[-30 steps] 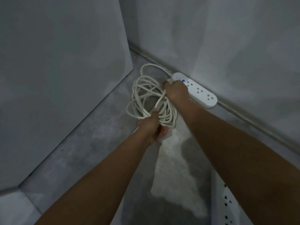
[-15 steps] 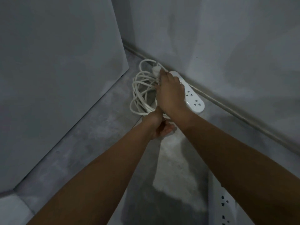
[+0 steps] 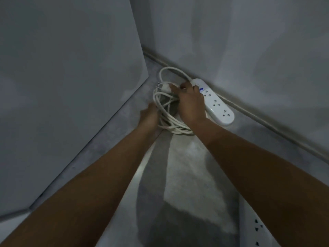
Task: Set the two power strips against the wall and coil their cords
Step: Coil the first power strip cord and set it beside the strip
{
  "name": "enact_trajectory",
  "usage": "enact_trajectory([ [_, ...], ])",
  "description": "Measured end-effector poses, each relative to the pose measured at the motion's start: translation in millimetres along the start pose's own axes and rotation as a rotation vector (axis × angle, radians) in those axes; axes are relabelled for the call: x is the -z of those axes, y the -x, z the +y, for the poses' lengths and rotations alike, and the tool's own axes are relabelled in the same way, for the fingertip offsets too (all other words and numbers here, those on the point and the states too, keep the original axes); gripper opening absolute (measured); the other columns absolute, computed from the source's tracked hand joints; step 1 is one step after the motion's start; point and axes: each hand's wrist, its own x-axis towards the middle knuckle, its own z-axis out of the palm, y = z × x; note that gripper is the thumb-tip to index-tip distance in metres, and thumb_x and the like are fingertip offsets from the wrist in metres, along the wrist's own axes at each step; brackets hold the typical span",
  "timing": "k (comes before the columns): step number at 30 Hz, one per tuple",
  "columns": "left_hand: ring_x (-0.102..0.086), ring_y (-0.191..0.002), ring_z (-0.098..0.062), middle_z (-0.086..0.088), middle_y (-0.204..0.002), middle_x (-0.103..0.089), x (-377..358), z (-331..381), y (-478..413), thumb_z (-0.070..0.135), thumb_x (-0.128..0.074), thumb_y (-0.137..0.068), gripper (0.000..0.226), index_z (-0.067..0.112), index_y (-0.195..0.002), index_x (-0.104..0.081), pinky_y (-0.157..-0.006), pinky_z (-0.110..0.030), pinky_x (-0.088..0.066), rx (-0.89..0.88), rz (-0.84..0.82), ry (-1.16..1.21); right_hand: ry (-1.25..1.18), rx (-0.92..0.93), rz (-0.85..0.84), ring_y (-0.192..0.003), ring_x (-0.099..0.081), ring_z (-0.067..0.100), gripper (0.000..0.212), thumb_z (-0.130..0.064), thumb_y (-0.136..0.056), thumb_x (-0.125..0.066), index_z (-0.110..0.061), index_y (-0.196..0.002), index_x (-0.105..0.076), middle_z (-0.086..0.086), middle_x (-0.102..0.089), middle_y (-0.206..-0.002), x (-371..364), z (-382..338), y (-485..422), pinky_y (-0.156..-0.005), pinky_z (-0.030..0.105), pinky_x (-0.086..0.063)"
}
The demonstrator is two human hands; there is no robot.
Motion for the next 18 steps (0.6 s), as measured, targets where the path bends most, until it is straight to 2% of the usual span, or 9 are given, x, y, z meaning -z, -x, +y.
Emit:
enact_trajectory([
  [1, -0.055, -0.121, -0.026, -0.005, -0.128, -0.059, -11, 3, -8, 0.075, -0.035, -0.081, 0.082, 0.010, -0.127, -0.055, -0.092, -0.040, -0.050, -0.003, -0.022, 0.063, -0.025, 0.014, 0.018, -0.112, -0.047, 0.037, 0.056, -0.002, -0.085, -0.044, -0.028, -0.133, -0.056, 0.011, -0.052, -0.133, -2, 2, -1, -0.092, 0.045, -0.042],
  [3, -0.052, -0.124, -0.033, -0.009, -0.134, -0.057, -32, 2, -32, 0.095, -0.031, -0.054, 0.109, 0.019, -0.129, -0.055, -0.102, -0.050, -0.042, -0.004, 0.092, 0.130, -0.060, 0.032, 0.044, -0.109, -0.048, 0.038, 0.052, -0.002, -0.084, -0.047, -0.025, -0.128, -0.062, 0.011, -0.055, -0.131, -7, 5, -4, -0.089, 0.044, -0.045],
  [5, -0.054, -0.121, -0.029, -0.009, -0.135, -0.056, -41, -7, -36, 0.084, -0.031, -0.061, 0.100, 0.017, -0.131, -0.055, -0.105, -0.046, -0.041, -0.121, 0.274, 0.197, -0.081, 0.060, 0.061, -0.107, -0.050, 0.037, 0.049, -0.004, -0.084, -0.044, -0.023, -0.125, -0.064, 0.010, -0.057, -0.129, -11, 9, -6, -0.086, 0.043, -0.047],
  [6, -0.053, -0.123, -0.027, -0.009, -0.137, -0.054, -42, -3, -22, 0.075, -0.032, -0.068, 0.090, 0.015, -0.132, -0.053, -0.106, -0.045, -0.040, -0.213, 0.303, 0.210, -0.087, 0.076, 0.076, -0.107, -0.050, 0.037, 0.049, -0.006, -0.084, -0.041, -0.023, -0.124, -0.065, 0.010, -0.058, -0.128, -13, 13, -7, -0.085, 0.042, -0.047],
  [8, -0.042, -0.135, -0.024, -0.010, -0.145, -0.046, -46, -8, -15, 0.060, -0.039, -0.079, 0.072, 0.013, -0.132, -0.050, -0.112, -0.045, -0.034, -0.427, 0.235, 0.179, -0.106, 0.090, 0.113, -0.106, -0.052, 0.035, 0.050, -0.011, -0.084, -0.038, -0.021, -0.123, -0.066, 0.009, -0.060, -0.127, -17, 19, -7, -0.086, 0.040, -0.047],
  [10, -0.031, -0.142, -0.021, -0.009, -0.150, -0.038, -47, -15, -25, 0.047, -0.046, -0.083, 0.062, 0.012, -0.135, -0.047, -0.116, -0.042, -0.027, -0.573, 0.193, 0.059, -0.155, 0.090, 0.127, -0.108, -0.052, 0.032, 0.048, -0.012, -0.084, -0.038, -0.020, -0.122, -0.067, 0.007, -0.062, -0.125, -18, 20, -7, -0.088, 0.037, -0.046],
  [13, -0.046, -0.129, -0.016, -0.002, -0.138, -0.049, -41, -24, -38, 0.034, -0.053, -0.080, 0.053, 0.017, -0.130, -0.045, -0.111, -0.038, -0.037, -0.781, 0.137, -0.160, -0.210, 0.062, 0.139, -0.112, -0.052, 0.029, 0.049, -0.010, -0.085, -0.038, -0.018, -0.124, -0.066, 0.006, -0.064, -0.125, -15, 21, -6, -0.092, 0.034, -0.043],
  [15, -0.043, -0.131, -0.016, -0.001, -0.141, -0.046, -41, -29, -38, 0.027, -0.052, -0.081, 0.056, 0.017, -0.135, -0.039, -0.111, -0.039, -0.036, -0.830, 0.116, -0.291, -0.193, 0.069, 0.150, -0.112, -0.054, 0.029, 0.051, -0.013, -0.085, -0.033, -0.015, -0.125, -0.065, 0.008, -0.065, -0.123, -12, 22, -1, -0.093, 0.033, -0.042],
  [18, -0.016, -0.147, -0.023, -0.009, -0.159, -0.017, -44, -29, -32, 0.027, -0.049, -0.091, 0.070, 0.015, -0.151, -0.015, -0.120, -0.041, -0.015, -0.673, 0.193, -0.526, -0.177, 0.099, 0.090, -0.111, -0.058, 0.033, 0.057, -0.025, -0.083, -0.028, -0.010, -0.127, -0.063, 0.013, -0.067, -0.121, -6, 20, 2, -0.096, 0.037, -0.044],
])
